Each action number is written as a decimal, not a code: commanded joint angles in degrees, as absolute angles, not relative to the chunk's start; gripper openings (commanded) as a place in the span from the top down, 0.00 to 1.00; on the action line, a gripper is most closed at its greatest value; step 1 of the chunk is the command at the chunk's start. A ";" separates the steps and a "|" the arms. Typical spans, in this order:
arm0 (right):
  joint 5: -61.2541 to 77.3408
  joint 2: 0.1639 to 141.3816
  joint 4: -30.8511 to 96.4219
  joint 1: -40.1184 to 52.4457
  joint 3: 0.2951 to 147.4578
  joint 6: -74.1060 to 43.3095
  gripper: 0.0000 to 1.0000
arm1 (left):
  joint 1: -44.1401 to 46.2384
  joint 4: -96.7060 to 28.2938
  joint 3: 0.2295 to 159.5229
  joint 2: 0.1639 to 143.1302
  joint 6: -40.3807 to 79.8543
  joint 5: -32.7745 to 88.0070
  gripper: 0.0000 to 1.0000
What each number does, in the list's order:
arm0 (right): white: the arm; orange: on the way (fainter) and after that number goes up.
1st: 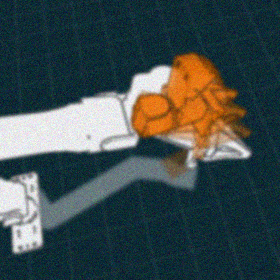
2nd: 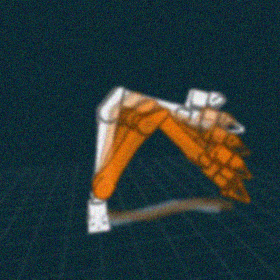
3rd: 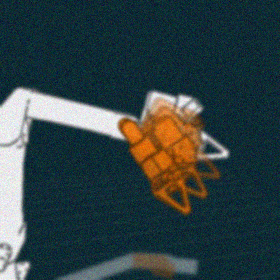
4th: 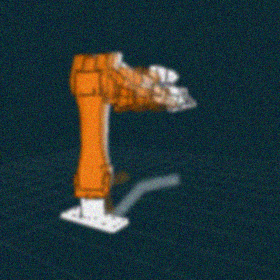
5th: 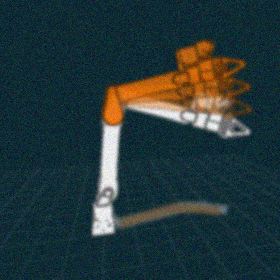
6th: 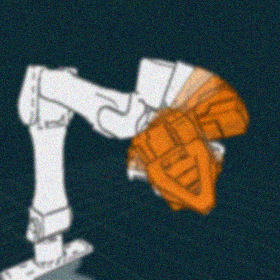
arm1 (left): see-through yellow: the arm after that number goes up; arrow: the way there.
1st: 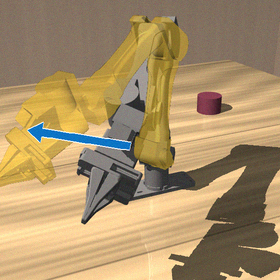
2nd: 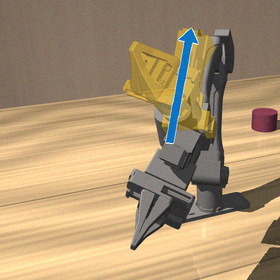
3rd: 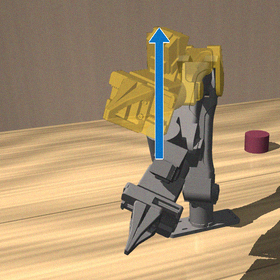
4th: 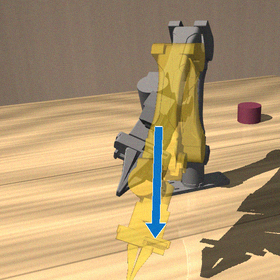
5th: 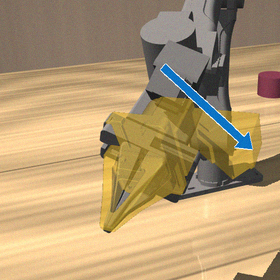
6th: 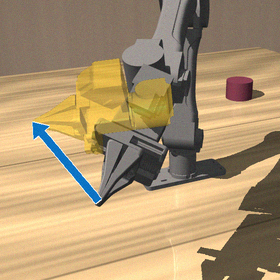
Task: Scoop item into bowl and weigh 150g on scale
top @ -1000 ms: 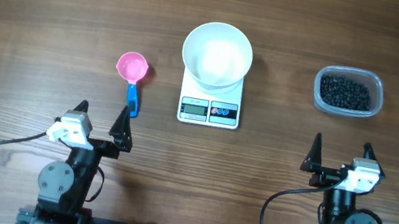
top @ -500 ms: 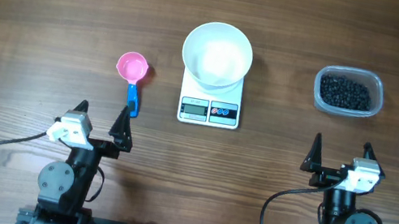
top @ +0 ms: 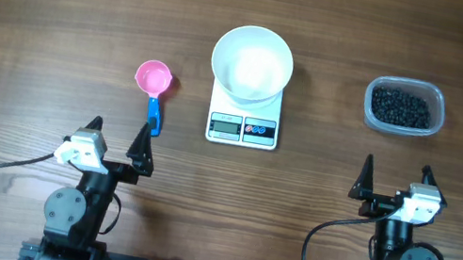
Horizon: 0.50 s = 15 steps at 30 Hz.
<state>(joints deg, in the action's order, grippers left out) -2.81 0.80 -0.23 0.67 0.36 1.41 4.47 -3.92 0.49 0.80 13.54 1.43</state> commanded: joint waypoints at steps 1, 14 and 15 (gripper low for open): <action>-2.55 0.80 -0.58 0.91 0.30 1.48 0.00 | 4.23 -4.36 0.32 0.38 12.38 1.74 0.00; -2.55 0.80 -0.58 0.91 0.30 1.48 0.00 | 4.23 -4.36 0.32 0.38 12.38 1.74 0.00; -2.55 0.80 -0.58 0.91 0.30 1.50 0.00 | 4.23 -4.36 0.32 0.38 12.38 1.74 0.00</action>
